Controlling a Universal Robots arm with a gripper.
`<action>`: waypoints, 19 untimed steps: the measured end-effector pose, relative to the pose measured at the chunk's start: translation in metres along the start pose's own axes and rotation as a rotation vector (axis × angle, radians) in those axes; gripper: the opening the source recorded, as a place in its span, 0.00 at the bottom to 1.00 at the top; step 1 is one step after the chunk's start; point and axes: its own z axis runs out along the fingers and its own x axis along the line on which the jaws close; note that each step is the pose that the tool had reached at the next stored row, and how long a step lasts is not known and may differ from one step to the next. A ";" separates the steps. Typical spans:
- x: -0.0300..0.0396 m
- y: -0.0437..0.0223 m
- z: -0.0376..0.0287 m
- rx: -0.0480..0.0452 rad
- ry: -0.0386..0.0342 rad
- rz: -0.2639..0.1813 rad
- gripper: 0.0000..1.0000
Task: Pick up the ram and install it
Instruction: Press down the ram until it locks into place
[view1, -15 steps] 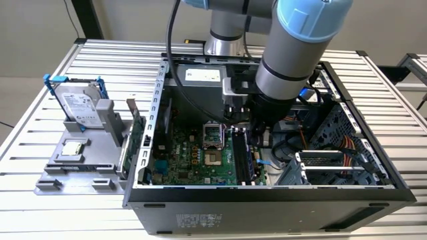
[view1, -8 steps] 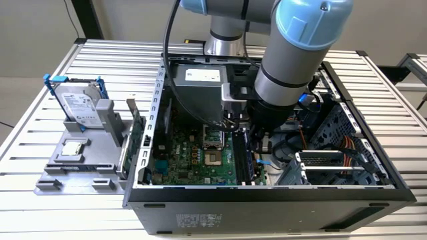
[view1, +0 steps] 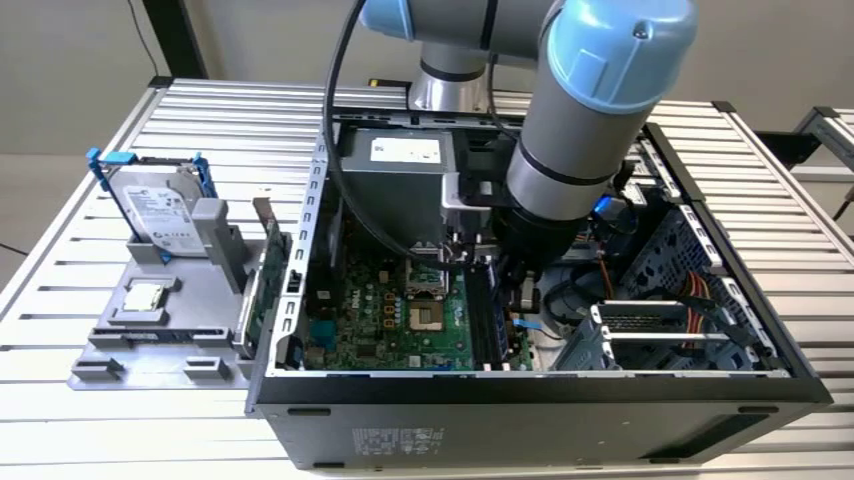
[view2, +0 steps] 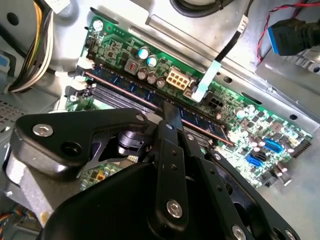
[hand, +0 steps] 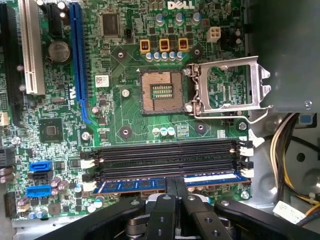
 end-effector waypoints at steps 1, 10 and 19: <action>0.0002 0.0000 0.0014 -0.0001 0.0009 0.000 0.00; -0.0007 0.0000 -0.0046 0.0002 -0.0011 0.001 0.00; -0.0029 0.0008 -0.0434 0.0000 0.0002 0.001 0.00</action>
